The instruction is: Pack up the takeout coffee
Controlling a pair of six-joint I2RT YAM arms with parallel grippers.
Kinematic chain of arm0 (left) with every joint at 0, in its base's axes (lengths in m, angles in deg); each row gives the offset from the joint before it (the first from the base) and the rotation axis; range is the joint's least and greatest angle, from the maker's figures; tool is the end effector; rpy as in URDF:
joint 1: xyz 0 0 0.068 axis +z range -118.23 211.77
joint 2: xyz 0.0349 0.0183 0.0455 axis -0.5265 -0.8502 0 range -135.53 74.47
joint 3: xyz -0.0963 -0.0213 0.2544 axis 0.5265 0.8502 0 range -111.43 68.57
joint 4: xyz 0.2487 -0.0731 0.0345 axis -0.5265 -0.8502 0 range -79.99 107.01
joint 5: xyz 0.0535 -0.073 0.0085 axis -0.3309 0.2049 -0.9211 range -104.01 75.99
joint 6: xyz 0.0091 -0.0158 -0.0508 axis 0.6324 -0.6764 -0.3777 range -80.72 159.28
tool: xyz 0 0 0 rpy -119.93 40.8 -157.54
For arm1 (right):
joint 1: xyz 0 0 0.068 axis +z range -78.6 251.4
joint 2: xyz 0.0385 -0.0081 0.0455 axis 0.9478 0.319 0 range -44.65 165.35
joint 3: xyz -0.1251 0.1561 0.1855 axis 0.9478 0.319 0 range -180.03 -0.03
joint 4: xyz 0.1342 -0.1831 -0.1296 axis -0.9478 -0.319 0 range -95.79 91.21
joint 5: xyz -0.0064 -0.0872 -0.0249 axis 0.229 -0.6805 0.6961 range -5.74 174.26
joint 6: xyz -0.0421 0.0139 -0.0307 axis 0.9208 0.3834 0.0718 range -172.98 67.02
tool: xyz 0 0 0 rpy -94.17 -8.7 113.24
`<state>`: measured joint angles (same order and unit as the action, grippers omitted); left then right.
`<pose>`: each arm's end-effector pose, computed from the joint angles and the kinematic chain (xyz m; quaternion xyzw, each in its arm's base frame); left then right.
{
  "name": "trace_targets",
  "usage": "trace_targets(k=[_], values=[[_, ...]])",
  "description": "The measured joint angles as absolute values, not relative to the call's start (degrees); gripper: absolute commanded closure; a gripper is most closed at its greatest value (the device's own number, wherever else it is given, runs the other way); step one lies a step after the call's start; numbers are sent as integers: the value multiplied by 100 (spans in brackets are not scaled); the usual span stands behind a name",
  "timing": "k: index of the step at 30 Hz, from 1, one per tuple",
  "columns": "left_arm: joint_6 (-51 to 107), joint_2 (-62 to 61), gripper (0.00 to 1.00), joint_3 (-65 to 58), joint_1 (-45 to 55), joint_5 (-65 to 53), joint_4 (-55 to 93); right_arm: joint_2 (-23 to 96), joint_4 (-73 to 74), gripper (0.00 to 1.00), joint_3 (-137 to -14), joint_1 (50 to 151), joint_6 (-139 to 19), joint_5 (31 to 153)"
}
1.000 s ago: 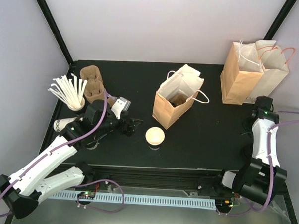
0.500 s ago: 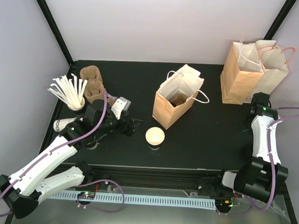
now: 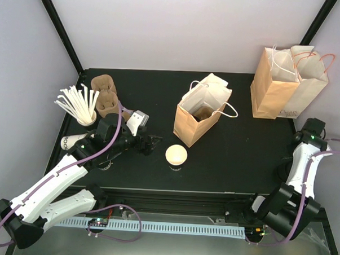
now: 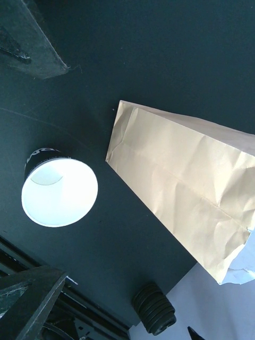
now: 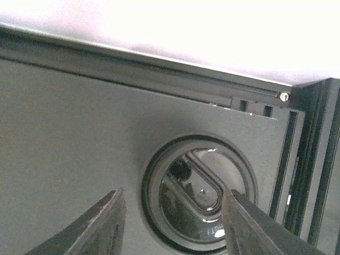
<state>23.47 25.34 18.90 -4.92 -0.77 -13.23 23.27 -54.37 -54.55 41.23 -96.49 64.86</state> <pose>0.1444 -0.1178 0.3216 0.2126 0.8342 -0.3100 0.4034 0.1769 -0.1165 0.2593 0.6057 0.7572 -0.1436 0.1979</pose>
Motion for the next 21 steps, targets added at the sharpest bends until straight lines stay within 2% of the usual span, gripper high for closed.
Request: trace_targets(k=[13,21], values=[[2456,2329,1,1796,-492,-23,-1362,2202,-5109,49,-5333,2947,-9555,7295],[2458,2296,1,1780,-492,-16,-1360,2449,-4921,54,-5147,2807,-9515,7804]])
